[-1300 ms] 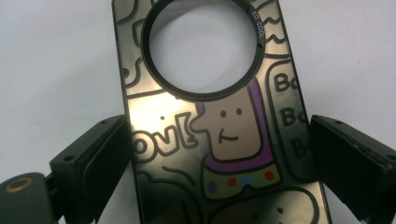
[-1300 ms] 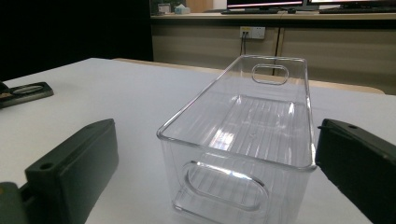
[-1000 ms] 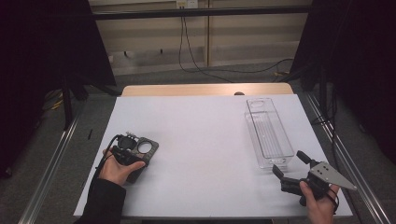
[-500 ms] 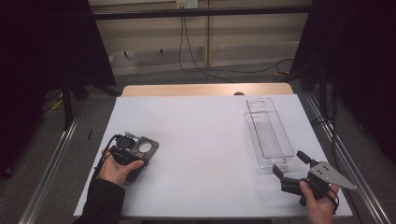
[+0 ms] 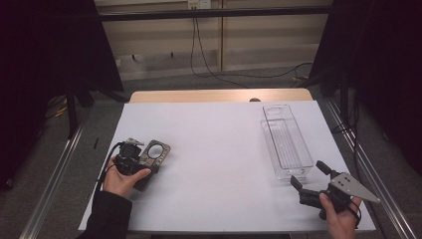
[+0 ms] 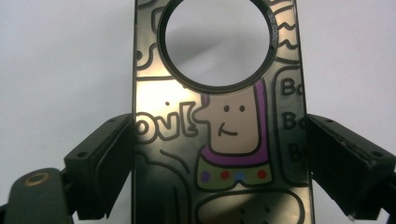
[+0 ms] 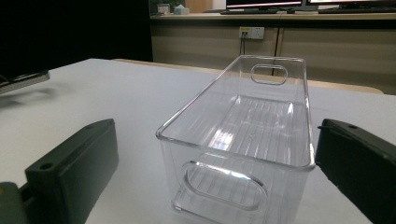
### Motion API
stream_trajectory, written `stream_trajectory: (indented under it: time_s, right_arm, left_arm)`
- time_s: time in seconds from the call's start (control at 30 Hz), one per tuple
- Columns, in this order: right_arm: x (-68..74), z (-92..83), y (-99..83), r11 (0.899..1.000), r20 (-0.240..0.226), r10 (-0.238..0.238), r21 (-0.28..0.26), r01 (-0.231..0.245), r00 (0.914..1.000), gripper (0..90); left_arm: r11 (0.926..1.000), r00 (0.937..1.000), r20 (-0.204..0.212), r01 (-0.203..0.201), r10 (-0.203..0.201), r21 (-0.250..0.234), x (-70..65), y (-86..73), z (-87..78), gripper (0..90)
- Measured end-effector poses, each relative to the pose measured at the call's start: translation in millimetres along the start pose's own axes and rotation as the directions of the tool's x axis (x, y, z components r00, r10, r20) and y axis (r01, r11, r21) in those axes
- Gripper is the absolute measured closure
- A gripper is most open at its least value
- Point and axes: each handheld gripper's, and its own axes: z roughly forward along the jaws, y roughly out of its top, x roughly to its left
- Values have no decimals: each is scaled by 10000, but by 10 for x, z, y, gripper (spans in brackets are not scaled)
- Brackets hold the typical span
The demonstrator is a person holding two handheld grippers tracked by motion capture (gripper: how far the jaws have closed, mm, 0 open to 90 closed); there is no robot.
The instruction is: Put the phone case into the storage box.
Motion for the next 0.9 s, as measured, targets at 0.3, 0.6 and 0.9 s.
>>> stream_trajectory:
  time_s: [0.3,0.6,0.9]
  right_arm:
    - [0,-1,1,10000,7,7,-18,-7,10000,0]
    - [-2,-2,2,10000,16,-5,-27,6,10000,0]
    - [-3,-3,3,10000,14,-31,-33,31,10000,0]
  left_arm:
    - [9918,9989,349,-264,310,-1254,-38,13,-129,123]
    - [9659,9956,252,-809,898,-2458,-73,15,-220,123]
    - [9351,9887,265,-1309,1477,-3292,-123,13,-244,123]
